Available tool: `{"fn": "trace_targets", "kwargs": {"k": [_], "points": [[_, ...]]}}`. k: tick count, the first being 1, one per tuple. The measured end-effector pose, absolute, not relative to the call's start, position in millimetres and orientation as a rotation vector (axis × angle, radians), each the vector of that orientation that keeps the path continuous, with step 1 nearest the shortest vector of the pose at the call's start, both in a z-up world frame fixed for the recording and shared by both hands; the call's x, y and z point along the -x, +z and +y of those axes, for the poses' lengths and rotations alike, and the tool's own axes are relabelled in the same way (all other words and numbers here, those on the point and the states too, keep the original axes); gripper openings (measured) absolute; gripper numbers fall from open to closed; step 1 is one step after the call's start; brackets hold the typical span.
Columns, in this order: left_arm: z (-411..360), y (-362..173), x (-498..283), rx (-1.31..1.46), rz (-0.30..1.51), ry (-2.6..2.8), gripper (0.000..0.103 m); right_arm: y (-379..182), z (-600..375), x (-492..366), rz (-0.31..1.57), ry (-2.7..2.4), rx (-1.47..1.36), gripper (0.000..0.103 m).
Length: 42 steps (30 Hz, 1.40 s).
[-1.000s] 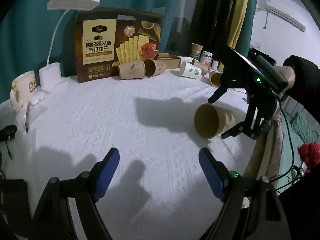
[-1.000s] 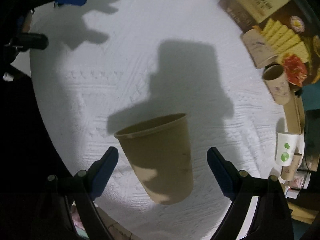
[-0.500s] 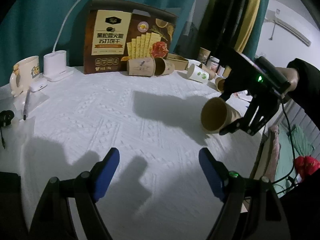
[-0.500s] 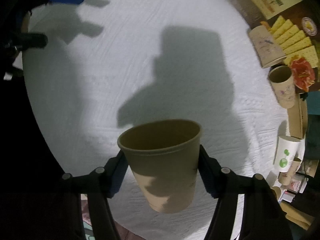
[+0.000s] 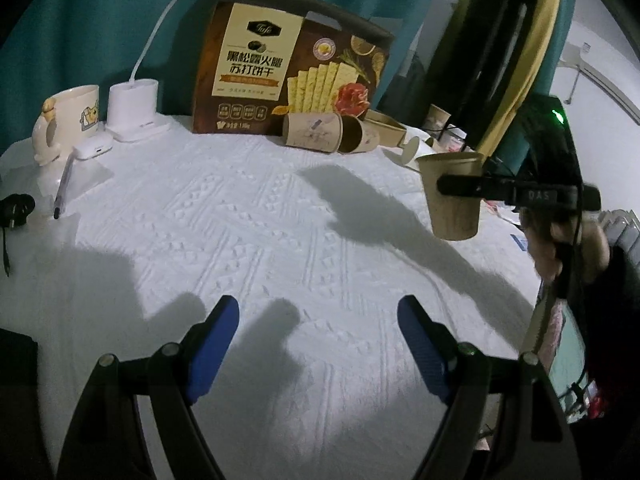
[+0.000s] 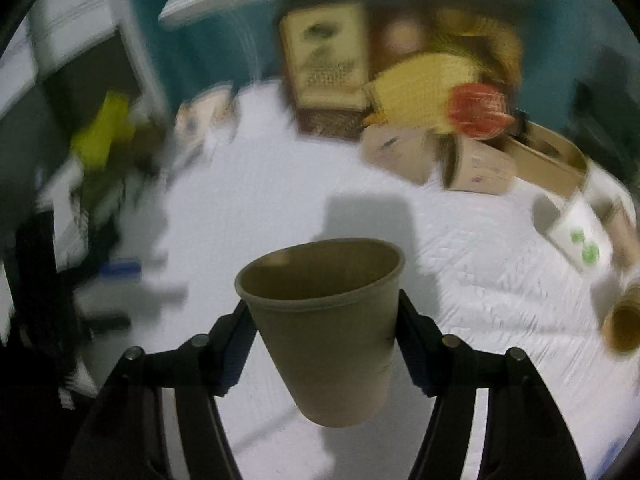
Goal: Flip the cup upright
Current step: 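Turn the brown cup opening-up in the right tool and carry it over the table, then lower the brown cup upright onto the tablecloth and open the right tool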
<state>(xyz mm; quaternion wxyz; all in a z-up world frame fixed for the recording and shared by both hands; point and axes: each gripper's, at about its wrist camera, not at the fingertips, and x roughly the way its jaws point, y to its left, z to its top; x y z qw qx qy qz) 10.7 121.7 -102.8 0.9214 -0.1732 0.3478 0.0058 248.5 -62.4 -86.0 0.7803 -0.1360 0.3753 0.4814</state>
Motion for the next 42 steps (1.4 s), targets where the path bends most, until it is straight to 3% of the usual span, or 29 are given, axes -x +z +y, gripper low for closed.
{"fn": "trace_targets", "kwargs": {"k": [5, 13, 29, 42], "points": [[118.3, -103.2, -19.7, 0.380, 0.726, 0.014, 0.082, -106.3, -100.1, -243.3, 0.719, 0.890, 0.011, 0.062], [107.1, -103.6, -29.1, 0.390, 0.751, 0.014, 0.082, -133.8, -129.8, -223.8, 0.711, 0.804, -0.125, 0.062], [91.7, -105.3, -35.2, 0.366, 0.774, 0.004, 0.082, -142.7, -135.1, -180.6, 0.643, 0.758, 0.004, 0.063], [92.3, -99.6, -15.8, 0.351, 0.759, 0.040, 0.082, -159.3, -130.6, -155.6, 0.715, 0.732, 0.107, 0.068]]}}
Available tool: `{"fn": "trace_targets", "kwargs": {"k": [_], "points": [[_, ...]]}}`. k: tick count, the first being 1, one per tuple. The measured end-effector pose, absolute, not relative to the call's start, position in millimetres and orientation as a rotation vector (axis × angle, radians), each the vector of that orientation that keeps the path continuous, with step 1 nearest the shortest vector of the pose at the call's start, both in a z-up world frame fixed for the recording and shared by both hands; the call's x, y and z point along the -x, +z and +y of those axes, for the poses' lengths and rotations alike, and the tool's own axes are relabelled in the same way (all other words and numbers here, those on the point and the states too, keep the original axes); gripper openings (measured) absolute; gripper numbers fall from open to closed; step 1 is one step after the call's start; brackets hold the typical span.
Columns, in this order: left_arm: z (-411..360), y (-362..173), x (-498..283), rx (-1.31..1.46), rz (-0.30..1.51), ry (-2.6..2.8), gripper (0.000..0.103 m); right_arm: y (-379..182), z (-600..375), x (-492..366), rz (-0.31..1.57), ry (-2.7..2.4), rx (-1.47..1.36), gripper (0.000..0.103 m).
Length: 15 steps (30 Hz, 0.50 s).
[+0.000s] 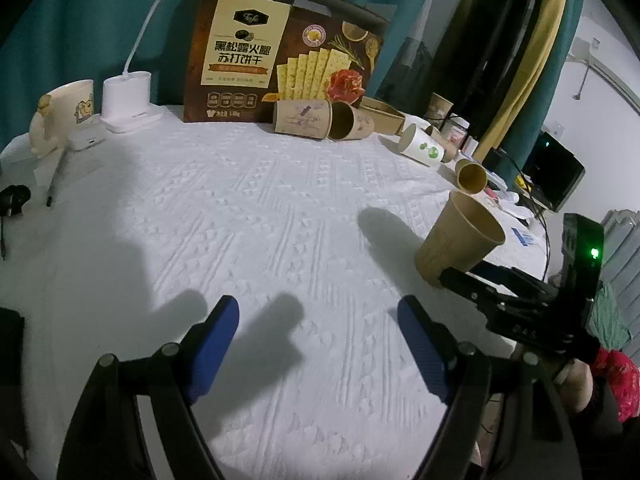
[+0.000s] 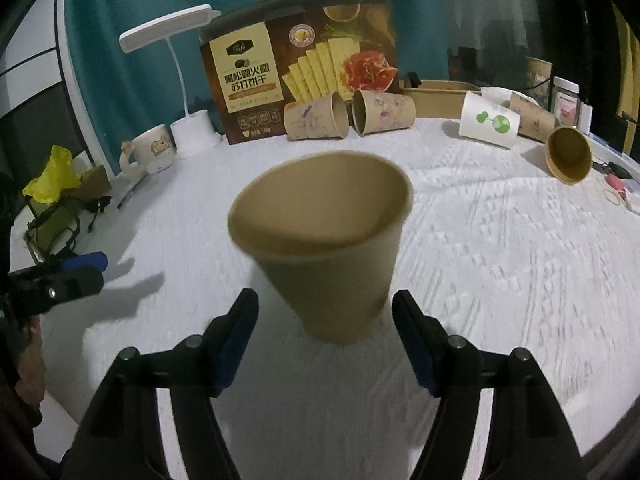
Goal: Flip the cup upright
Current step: 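Lower the brown cup upright onto the tablecloth and open the right tool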
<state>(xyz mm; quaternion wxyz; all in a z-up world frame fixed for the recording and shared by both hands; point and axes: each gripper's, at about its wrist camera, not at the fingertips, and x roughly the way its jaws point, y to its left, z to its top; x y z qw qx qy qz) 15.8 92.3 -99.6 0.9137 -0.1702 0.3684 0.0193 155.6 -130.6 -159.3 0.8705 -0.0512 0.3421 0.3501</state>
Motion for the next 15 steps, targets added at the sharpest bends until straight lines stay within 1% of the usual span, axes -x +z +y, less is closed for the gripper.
{"fn": "trace_targets", "kwargs": {"k": [4, 15], "points": [[88.9, -98.7, -9.4, 0.334, 0.760, 0.045, 0.082, -158.3, -141.3, -143.6, 0.710, 0.700, 0.116, 0.070], [67.4, -91.4, 0.5, 0.235, 0.765, 0.046, 0.082, -160.1, -191.3, -107.5, 0.726, 0.592, 0.086, 0.072]]}}
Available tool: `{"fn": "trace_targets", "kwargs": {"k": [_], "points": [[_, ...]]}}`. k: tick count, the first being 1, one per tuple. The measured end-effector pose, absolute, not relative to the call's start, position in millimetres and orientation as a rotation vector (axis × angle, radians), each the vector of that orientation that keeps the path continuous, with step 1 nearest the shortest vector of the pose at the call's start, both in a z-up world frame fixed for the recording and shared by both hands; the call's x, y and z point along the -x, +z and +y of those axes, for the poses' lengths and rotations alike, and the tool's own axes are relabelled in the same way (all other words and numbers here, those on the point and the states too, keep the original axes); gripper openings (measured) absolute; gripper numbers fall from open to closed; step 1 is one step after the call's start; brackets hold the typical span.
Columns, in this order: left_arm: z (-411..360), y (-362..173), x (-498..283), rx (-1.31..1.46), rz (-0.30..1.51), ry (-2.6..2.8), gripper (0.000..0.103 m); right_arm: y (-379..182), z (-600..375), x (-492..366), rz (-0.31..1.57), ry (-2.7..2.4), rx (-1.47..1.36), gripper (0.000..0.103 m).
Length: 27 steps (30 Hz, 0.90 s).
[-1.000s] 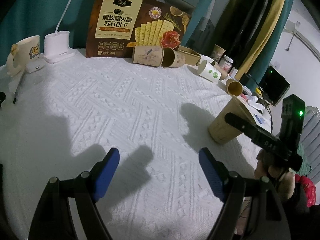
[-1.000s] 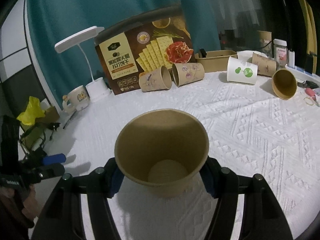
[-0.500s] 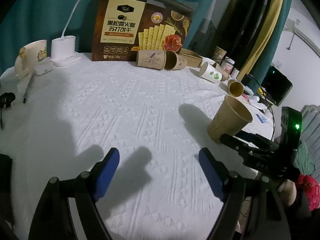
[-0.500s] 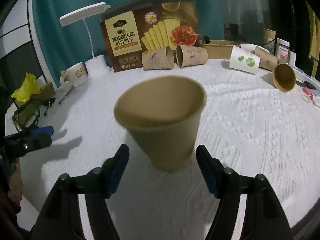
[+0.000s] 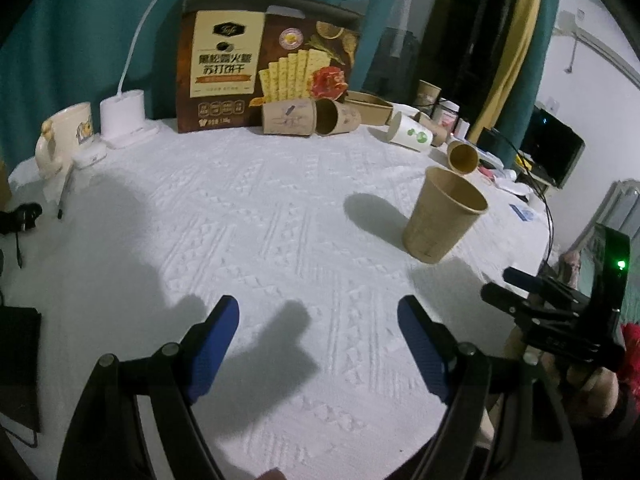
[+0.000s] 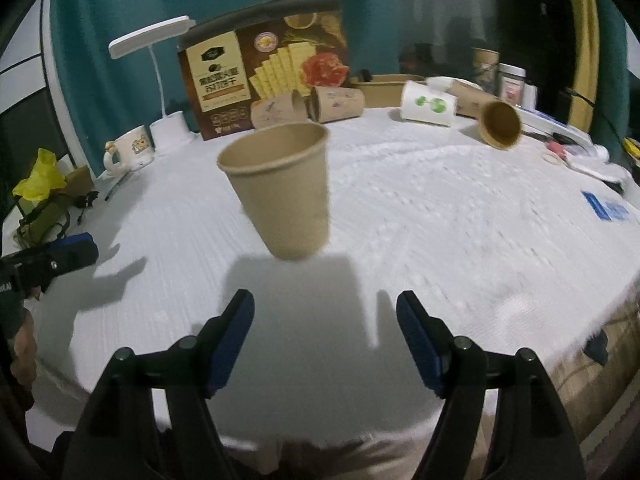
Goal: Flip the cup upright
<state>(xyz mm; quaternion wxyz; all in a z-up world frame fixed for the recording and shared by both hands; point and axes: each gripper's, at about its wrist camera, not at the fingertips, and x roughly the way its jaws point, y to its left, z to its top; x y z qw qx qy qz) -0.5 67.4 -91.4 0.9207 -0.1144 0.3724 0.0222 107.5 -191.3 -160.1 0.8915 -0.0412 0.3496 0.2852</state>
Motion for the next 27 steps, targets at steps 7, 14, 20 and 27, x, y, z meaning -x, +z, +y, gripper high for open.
{"fn": "trace_targets", "kwargs": {"k": [7, 14, 20, 27], "points": [[48.8, -80.8, 4.8, 0.182, 0.739, 0.039, 0.085, -161.8, -230.4, -86.4, 0.740, 0.507, 0.053, 0.072], [27.5, -60.9, 7.8, 0.130, 0.665, -0.005, 0.097, -149.1, -263.3, -73.9, 0.716, 0.425, 0.014, 0.072], [12.2, -34.9, 12.3, 0.091, 0.578, -0.038, 0.099, -118.6, -288.0, -62.5, 0.652, 0.369, -0.016, 0.072], [-3.4, -5.9, 21.1, 0.009, 0.472, -0.025, 0.099, -77.7, -304.6, -50.2, 0.572, 0.336, -0.026, 0.074]]}}
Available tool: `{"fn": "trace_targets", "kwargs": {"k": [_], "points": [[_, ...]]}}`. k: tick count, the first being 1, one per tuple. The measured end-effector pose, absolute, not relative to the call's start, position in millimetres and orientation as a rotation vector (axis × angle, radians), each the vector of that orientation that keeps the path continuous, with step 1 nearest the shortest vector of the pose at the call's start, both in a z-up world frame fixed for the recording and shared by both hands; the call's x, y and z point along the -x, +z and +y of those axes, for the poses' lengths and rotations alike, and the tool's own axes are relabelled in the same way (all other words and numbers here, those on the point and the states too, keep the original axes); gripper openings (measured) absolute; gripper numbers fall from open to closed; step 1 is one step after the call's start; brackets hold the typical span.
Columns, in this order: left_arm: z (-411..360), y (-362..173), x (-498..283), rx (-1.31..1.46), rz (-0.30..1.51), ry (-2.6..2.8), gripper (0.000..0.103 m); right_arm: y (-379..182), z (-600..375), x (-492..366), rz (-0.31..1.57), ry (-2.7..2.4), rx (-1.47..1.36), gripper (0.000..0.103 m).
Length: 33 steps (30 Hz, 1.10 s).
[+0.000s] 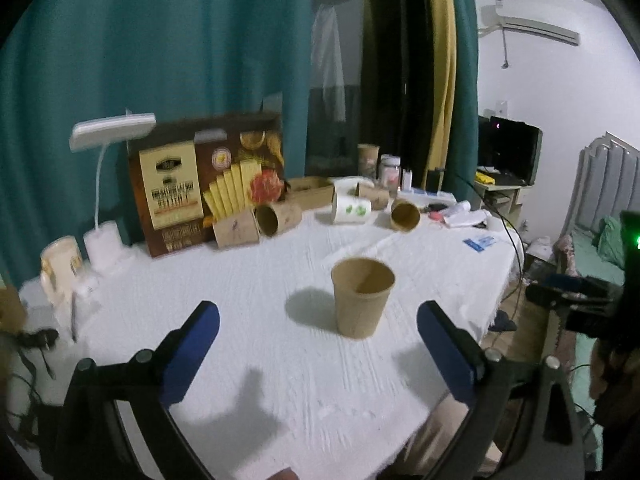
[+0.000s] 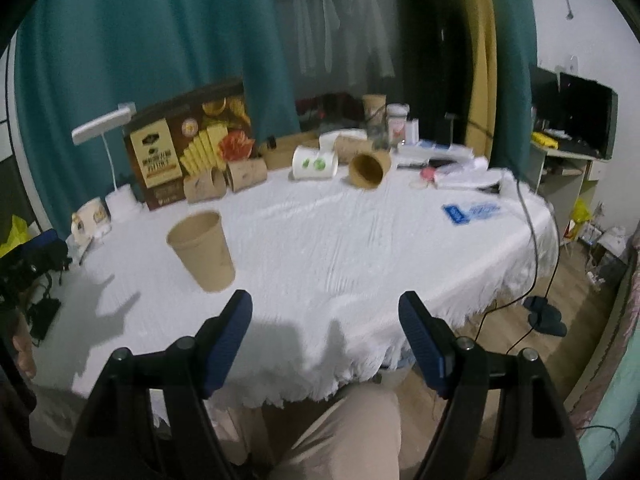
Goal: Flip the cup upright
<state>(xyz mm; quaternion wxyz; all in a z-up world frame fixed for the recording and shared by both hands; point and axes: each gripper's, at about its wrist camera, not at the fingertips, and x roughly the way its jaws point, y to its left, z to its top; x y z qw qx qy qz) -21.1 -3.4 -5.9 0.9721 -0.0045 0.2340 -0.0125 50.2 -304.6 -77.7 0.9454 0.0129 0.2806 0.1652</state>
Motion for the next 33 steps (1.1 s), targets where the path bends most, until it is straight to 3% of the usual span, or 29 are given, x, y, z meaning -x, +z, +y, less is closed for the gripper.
{"fn": "trace_targets", "kwargs": {"k": [16, 33], "points": [[-15.5, 47.3, 59.1, -0.066, 0.224, -0.089, 0.100, 1.7, -297.9, -0.5, 0.333, 0.360, 0.000, 0.081], [20.9, 28.6, 59.8, -0.006, 0.258, 0.009, 0.100, -19.1, -260.4, -17.0, 0.381, 0.409, 0.033, 0.081]]}}
